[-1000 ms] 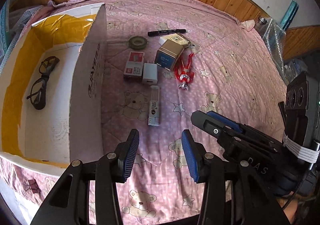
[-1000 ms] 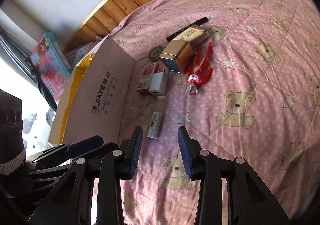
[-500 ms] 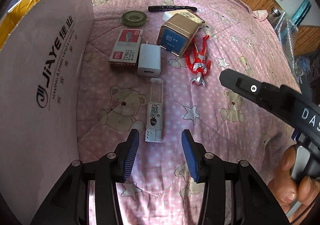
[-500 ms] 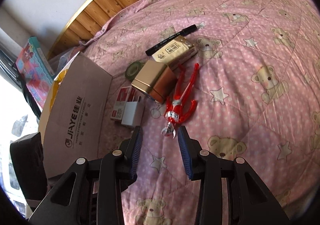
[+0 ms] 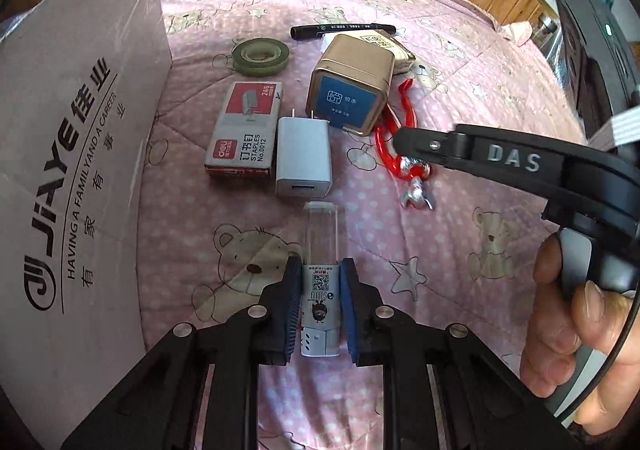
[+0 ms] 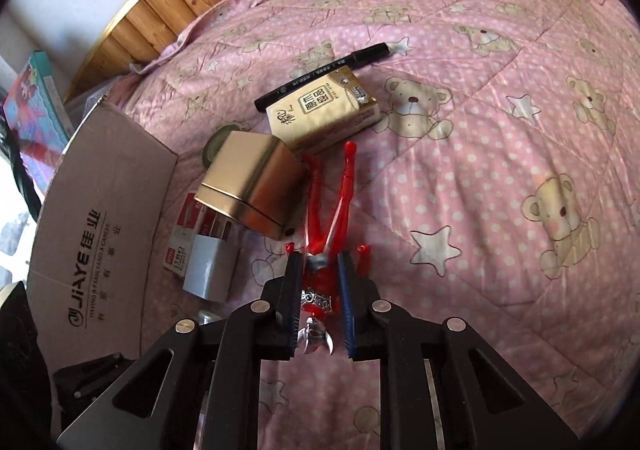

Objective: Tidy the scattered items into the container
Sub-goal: 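Grasp the clear tube with the left tool while the right tool grasps the red toy figure, then carry the clear tube and red toy figure over the white box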

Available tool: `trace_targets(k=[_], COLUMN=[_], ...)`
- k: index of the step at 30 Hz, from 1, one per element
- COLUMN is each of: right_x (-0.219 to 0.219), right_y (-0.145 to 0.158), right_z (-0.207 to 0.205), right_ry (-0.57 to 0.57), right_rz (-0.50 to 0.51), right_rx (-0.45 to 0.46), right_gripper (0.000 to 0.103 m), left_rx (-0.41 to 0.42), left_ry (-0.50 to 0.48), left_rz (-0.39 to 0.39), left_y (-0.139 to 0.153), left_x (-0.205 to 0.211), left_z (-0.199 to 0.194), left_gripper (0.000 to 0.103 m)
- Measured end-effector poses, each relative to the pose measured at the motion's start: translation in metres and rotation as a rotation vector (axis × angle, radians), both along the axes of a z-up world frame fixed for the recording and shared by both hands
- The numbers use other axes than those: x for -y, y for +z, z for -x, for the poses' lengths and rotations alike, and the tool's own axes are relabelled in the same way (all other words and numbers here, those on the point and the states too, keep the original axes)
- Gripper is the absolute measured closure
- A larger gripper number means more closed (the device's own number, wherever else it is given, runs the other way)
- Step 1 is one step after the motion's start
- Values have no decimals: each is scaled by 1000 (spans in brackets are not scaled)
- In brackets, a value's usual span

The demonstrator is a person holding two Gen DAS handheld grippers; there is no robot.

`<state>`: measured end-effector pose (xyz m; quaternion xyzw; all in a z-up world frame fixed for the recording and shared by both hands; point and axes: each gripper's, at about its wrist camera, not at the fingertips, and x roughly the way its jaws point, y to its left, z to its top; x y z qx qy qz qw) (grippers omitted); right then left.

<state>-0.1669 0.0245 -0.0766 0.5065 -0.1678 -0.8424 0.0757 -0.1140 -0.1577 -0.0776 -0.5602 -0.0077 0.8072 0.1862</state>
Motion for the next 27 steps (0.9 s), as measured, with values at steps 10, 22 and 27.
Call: trace_targets(k=[10, 22, 27], right_x=[-3, 7, -4], right_y=[15, 4, 30], right_z=[-20, -17, -44], right_ry=[-11, 7, -14], right_rz=[7, -82, -43], right_rx=[-6, -23, -67], right_gripper=[99, 83, 83], left_rx=[-15, -5, -55], left_ry=[2, 28, 30], left_rz=[-101, -103, -121], left_y=[31, 34, 54], left_x=[9, 12, 13], left_z=[-10, -21, -22], left_gripper=[83, 83, 83])
